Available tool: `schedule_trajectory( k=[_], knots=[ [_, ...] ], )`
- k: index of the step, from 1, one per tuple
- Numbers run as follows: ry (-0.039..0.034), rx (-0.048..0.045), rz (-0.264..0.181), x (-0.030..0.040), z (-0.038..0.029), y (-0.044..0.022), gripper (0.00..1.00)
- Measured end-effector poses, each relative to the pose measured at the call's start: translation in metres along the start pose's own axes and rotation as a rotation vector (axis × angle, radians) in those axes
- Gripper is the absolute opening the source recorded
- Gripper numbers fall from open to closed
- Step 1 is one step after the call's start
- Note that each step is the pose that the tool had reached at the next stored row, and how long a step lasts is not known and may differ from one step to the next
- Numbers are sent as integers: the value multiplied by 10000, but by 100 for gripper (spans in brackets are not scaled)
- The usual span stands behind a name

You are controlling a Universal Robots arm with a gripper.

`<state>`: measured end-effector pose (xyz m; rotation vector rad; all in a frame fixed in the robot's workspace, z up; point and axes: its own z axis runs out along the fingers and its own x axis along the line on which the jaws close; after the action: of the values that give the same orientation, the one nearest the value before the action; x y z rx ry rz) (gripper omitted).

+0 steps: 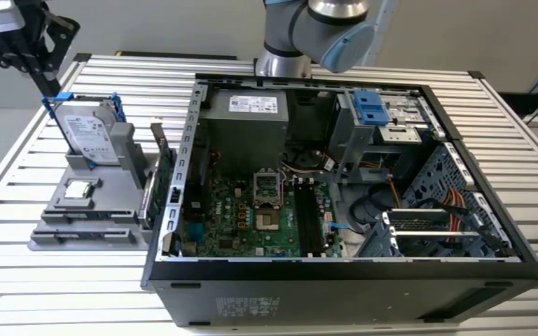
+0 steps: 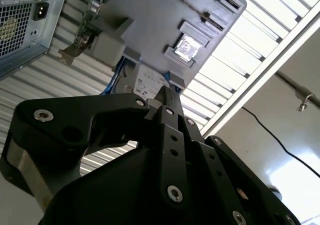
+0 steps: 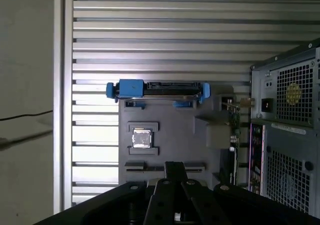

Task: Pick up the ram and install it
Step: 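Reach for the ram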

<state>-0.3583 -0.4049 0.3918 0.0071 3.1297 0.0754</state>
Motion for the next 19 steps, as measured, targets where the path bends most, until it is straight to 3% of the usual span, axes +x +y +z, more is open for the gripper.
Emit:
schedule_trajectory(
  k=[19],
  knots=[
    [46, 0, 2, 0, 15, -129, 0]
  ],
)
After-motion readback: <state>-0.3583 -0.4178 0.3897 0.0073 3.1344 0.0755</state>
